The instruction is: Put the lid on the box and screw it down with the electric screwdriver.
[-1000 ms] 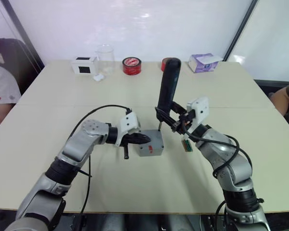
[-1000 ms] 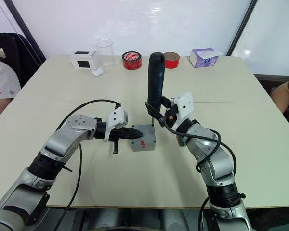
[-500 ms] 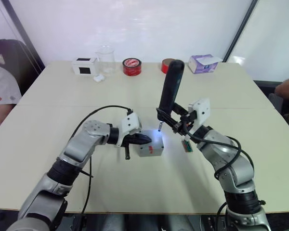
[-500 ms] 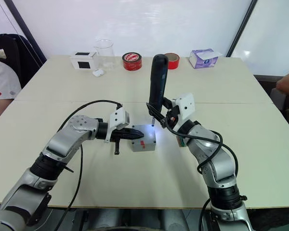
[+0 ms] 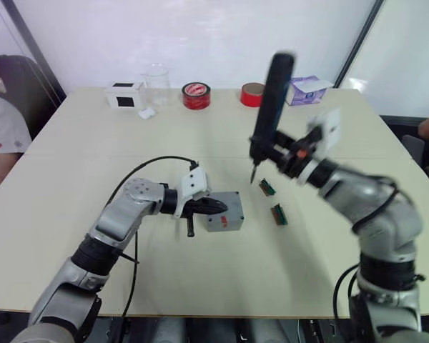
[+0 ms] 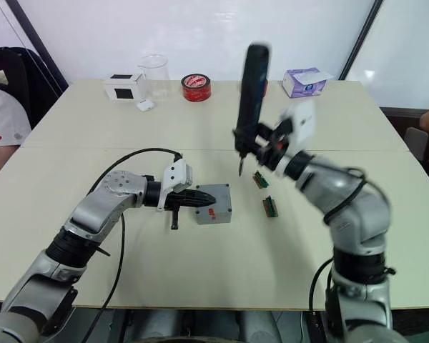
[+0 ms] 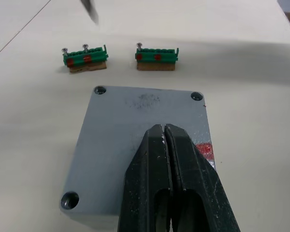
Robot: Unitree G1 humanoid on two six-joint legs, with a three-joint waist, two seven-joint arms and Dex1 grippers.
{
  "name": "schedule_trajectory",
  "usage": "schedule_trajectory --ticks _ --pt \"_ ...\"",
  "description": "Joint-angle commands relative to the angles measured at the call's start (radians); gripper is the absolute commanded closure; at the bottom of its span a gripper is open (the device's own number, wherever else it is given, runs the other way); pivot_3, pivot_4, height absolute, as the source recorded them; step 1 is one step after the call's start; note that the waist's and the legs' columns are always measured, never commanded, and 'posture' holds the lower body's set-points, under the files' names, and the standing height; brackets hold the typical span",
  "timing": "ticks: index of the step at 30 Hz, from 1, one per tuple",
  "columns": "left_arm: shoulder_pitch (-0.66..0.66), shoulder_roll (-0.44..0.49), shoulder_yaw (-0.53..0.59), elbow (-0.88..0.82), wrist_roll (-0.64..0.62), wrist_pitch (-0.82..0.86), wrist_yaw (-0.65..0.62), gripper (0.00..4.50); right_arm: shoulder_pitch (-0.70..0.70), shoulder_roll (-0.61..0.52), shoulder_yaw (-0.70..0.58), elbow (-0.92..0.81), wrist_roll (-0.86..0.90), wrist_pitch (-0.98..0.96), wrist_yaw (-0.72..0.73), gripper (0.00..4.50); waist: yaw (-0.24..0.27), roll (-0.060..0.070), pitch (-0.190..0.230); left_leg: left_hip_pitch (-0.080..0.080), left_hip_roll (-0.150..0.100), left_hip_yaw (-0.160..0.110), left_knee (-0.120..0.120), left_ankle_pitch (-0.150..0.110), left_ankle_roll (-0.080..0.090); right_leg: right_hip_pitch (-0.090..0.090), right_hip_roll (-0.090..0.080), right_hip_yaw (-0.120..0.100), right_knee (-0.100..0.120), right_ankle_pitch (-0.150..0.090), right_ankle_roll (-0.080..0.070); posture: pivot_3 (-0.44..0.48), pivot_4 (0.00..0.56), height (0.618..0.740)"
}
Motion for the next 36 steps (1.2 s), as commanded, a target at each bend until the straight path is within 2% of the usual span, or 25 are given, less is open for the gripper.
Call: schedule_trajectory --ticks 1,4,6,10,13,20,23,32,36 --pt "0.004 -0.015 0.067 -0.028 -0.067 0.059 0.016 4.5 -0.11 -0.08 -0.159 0.058 0.204 0.177 -0.108 2.69 0.001 0.0 0.0 0.0 0.0 -0.001 -0.001 0.0 0.0 0.0 0.0 -0.001 0.0 0.001 0.002 0.0 0.15 0.74" --pt "-0.011 -0.058 0.145 -0.052 -0.067 0.043 0.132 4.5 -0.164 -0.21 -0.233 0.214 0.284 0.408 -0.163 2.69 0.001 -0.001 0.001 -0.001 0.0 -0.002 -0.002 -0.001 0.001 0.0 0.0 -0.003 -0.001 0.001 0.002 0.0 0.15 0.74" --pt "-0.017 -0.052 0.18 -0.081 -0.08 0.028 0.138 4.5 -0.139 -0.346 -0.214 0.305 0.256 0.543 -0.11 2.69 0.004 0.0 0.003 -0.002 0.0 -0.002 -0.002 -0.001 0.002 0.0 -0.001 -0.002 -0.002 0.001 0.002 0.0 0.15 0.74" --pt "-0.048 0.034 0.184 -0.152 -0.229 0.168 -0.032 4.5 0.01 -0.605 -0.048 0.442 0.241 0.614 -0.001 2.69 0.002 0.002 0.004 -0.005 -0.001 -0.001 -0.002 -0.004 0.007 -0.001 -0.002 -0.002 -0.006 0.001 0.002 0.0 0.15 0.74" --pt "-0.046 0.08 0.158 -0.216 -0.261 0.198 -0.078 4.5 0.066 -0.677 0.033 0.49 0.246 0.616 0.069 2.69 -0.008 0.005 0.006 -0.006 -0.002 0.002 -0.002 -0.006 0.011 -0.002 -0.001 0.0 -0.009 0.001 0.003 0.0 0.15 0.74" --pt "0.009 0.157 0.064 -0.28 -0.212 0.155 -0.135 4.5 0.025 -0.653 0.18 0.602 0.172 0.616 0.113 2.69 -0.016 0.009 0.009 -0.002 0.0 0.007 -0.002 -0.007 0.013 -0.002 0.005 0.004 -0.009 0.001 0.003 0.0 0.15 0.74" --pt "0.022 0.152 0.066 -0.284 -0.216 0.166 -0.112 4.5 0.006 -0.64 0.233 0.634 0.116 0.616 0.141 2.69 -0.005 0.008 0.009 -0.003 0.0 0.007 -0.001 -0.007 0.013 -0.002 0.005 0.004 -0.009 -0.001 0.0 0.0 0.15 0.74" --pt "0.056 0.167 0.08 -0.312 -0.221 0.2 -0.054 4.5 -0.031 -0.615 0.357 0.696 -0.035 0.565 0.272 2.69 0.0 0.008 0.009 -0.006 -0.002 0.007 -0.001 -0.007 0.013 -0.003 0.002 0.004 -0.012 0.001 0.004 0.0 0.15 0.74" --pt "0.078 0.196 0.051 -0.303 -0.171 0.158 -0.056 4.5 -0.033 -0.609 0.389 0.709 -0.095 0.554 0.312 2.69 -0.001 0.008 0.009 -0.005 -0.002 0.007 0.0 -0.007 0.012 -0.003 0.001 0.004 -0.012 0.001 0.004 0.0 0.15 0.74"
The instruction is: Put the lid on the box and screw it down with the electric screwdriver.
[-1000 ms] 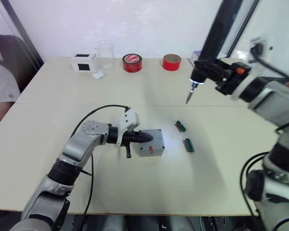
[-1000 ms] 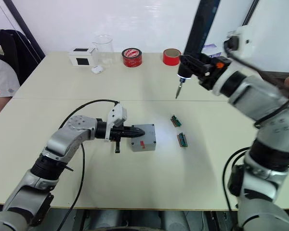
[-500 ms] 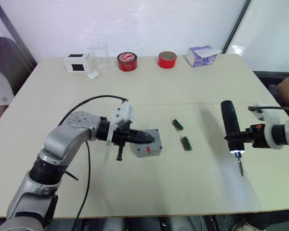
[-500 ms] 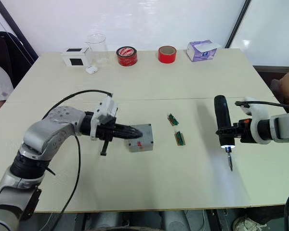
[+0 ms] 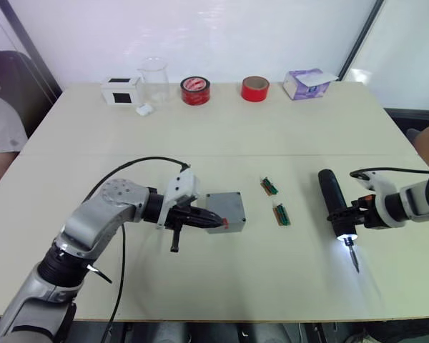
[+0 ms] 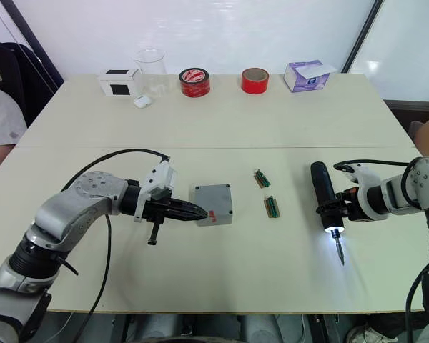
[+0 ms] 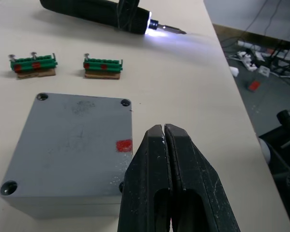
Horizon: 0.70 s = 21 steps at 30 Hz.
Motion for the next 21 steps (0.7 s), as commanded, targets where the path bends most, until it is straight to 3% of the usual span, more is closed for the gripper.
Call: schedule_trajectory --ticks 1,2,7,16,21 --pt "0.015 0.023 -0.004 -0.021 0.023 -0.032 -0.005 4.5 -0.019 -0.005 0.015 0.007 -0.062 -0.026 0.042 2.19 -0.001 0.0 0.0 0.0 0.0 0.0 0.0 0.0 0.0 0.0 0.0 0.0 0.0 0.0 0.0 0.0 0.15 0.74" --pt "0.016 0.024 -0.002 -0.019 0.022 -0.034 -0.008 4.5 -0.022 -0.005 0.027 0.007 -0.078 -0.038 0.054 1.68 -0.001 0.0 0.0 0.0 0.0 0.0 0.0 0.0 0.0 0.0 0.0 0.0 0.0 0.0 0.0 0.0 0.15 0.74" --pt "0.021 0.017 0.008 -0.005 0.031 -0.041 0.006 4.5 -0.045 -0.007 0.062 0.014 -0.153 -0.086 0.086 0.09 0.001 -0.001 0.0 0.001 0.0 0.0 0.001 0.0 0.0 0.002 0.0 0.0 0.0 0.0 0.0 0.0 0.15 0.74" --pt "-0.028 0.017 0.121 0.106 -0.001 -0.008 0.045 4.5 -0.109 -0.129 0.056 -0.172 -0.241 -0.292 0.256 0.04 0.0 0.001 0.0 0.001 0.0 0.0 0.001 0.0 0.0 0.0 0.0 -0.001 0.001 0.0 0.001 0.0 0.15 0.74" --pt "-0.031 -0.024 0.155 0.182 0.028 -0.027 0.123 4.5 -0.098 -0.064 -0.058 -0.401 -0.147 -0.314 0.302 0.04 -0.002 0.001 0.0 0.002 0.001 0.0 0.0 0.0 0.0 0.0 0.001 -0.001 0.003 0.001 0.001 0.0 0.15 0.74"
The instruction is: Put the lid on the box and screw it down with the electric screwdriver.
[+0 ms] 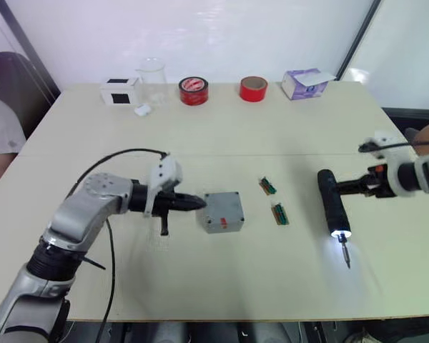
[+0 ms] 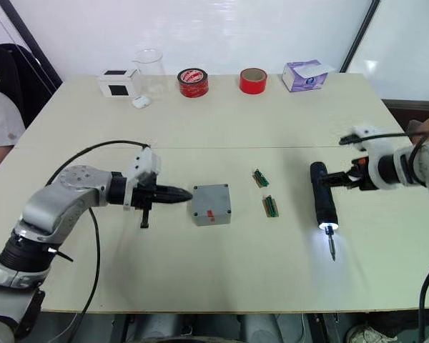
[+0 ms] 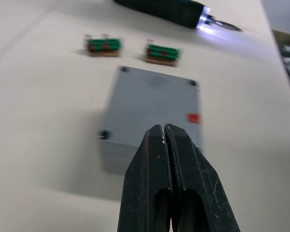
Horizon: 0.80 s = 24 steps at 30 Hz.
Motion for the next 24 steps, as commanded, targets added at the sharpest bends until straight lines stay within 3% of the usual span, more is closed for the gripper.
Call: schedule_trajectory --ticks 1,5,8,13,24 --pt "-0.011 -0.028 0.028 0.057 0.034 -0.033 0.07 4.5 0.045 0.059 -0.111 -0.243 0.101 -0.03 0.042 0.04 0.001 0.0 0.0 0.0 0.0 0.0 0.0 0.0 0.0 0.0 0.0 0.0 0.001 0.0 0.0 0.0 0.15 0.74" --pt "0.007 -0.019 -0.024 0.09 0.106 -0.079 0.08 4.5 0.205 0.13 -0.105 -0.528 0.142 -0.105 0.046 0.04 0.008 -0.002 0.0 0.0 0.0 -0.002 0.0 0.0 0.0 0.0 0.0 -0.002 0.004 0.0 0.0 0.0 0.15 0.74" --pt "0.018 -0.021 -0.055 0.102 0.132 -0.095 0.07 4.5 0.283 0.203 -0.072 -0.632 0.145 -0.121 0.005 0.04 0.007 -0.002 0.0 0.0 0.0 -0.002 0.0 0.0 0.0 -0.001 -0.001 -0.001 0.006 -0.001 0.0 0.0 0.15 0.74" --pt "0.025 -0.04 -0.095 0.122 0.163 -0.117 0.063 4.5 0.339 0.282 0.026 -0.66 0.075 -0.17 -0.056 0.04 0.006 -0.003 0.0 0.001 -0.002 -0.001 0.003 0.0 -0.001 0.0 -0.003 -0.001 0.007 -0.001 0.0 0.0 0.15 0.74" --pt "0.014 -0.109 -0.164 0.155 0.223 -0.151 0.068 4.5 0.325 0.382 0.161 -0.623 0.006 -0.192 -0.065 0.04 0.005 -0.003 0.0 0.001 -0.002 -0.002 0.002 0.001 -0.001 0.0 -0.001 -0.001 0.009 -0.001 0.0 0.0 0.15 0.74"
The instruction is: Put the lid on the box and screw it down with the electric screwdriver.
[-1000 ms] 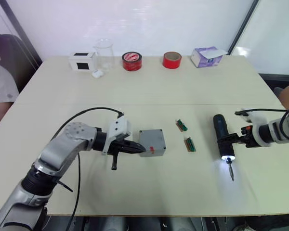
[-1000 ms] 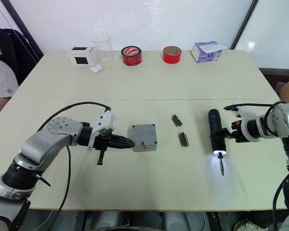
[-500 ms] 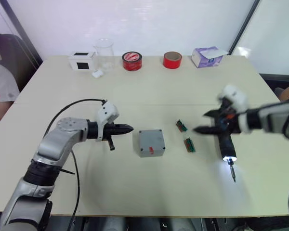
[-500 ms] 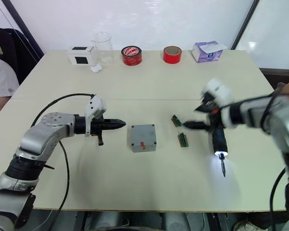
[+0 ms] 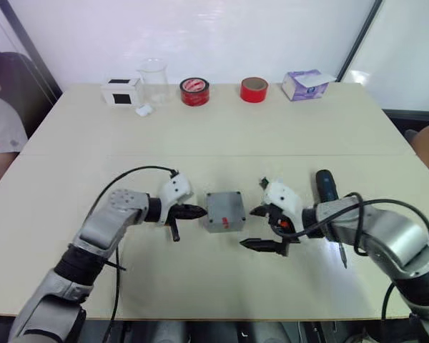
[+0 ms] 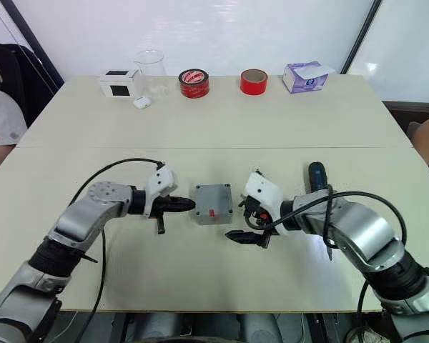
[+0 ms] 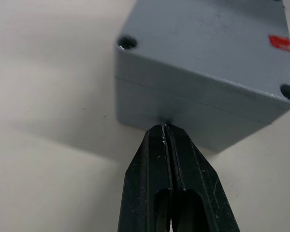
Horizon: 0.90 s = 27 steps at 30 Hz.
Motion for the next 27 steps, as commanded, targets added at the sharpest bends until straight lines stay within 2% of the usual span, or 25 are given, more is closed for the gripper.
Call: schedule_trajectory --ticks 1,10,14,19,23,27 --pt "-0.038 -0.02 0.001 0.03 0.019 -0.039 -0.004 4.5 -0.021 0.028 0.002 -0.014 0.002 -0.007 0.007 0.04 0.001 0.0 0.0 0.0 0.0 0.0 0.0 0.0 0.0 0.0 0.0 0.0 0.0 0.0 0.0 0.0 0.15 0.74" --pt "-0.149 -0.099 0.009 0.235 0.095 -0.159 0.022 4.5 -0.032 0.147 -0.041 -0.04 0.077 0.099 -0.031 0.04 0.0 0.0 0.0 0.0 0.0 0.0 0.0 0.0 0.0 0.0 0.0 -0.001 0.0 0.0 0.0 0.0 0.15 0.74" --pt "-0.145 -0.074 0.03 0.259 0.115 -0.183 0.018 4.5 -0.027 0.094 -0.065 -0.076 0.073 0.108 -0.028 0.04 -0.002 0.0 0.0 0.0 0.0 -0.001 0.0 0.0 0.0 0.0 0.0 -0.001 0.0 0.0 0.0 0.0 0.15 0.74" --pt "-0.057 0.055 0.042 0.146 0.116 -0.155 -0.04 4.5 -0.027 -0.019 -0.066 -0.067 0.017 0.038 0.008 0.04 -0.005 0.0 0.0 0.0 0.0 -0.001 0.0 0.0 0.0 0.0 0.0 -0.001 0.0 0.0 0.0 0.0 0.15 0.74" --pt "0.036 0.143 0.037 0.002 0.085 -0.097 -0.093 4.5 -0.026 -0.012 -0.029 -0.014 -0.035 -0.025 0.007 0.04 -0.004 0.0 0.0 0.001 0.002 0.0 0.0 0.0 0.0 0.0 0.001 -0.001 0.0 0.0 0.0 0.0 0.15 0.74" --pt "0.104 0.17 0.03 -0.116 0.04 -0.025 -0.127 4.5 -0.026 0.017 0.032 0.036 -0.093 -0.086 0.014 0.04 -0.001 -0.001 -0.001 0.001 0.002 0.0 0.0 0.0 0.0 0.0 0.0 -0.001 0.0 0.0 0.0 0.0 0.15 0.74"
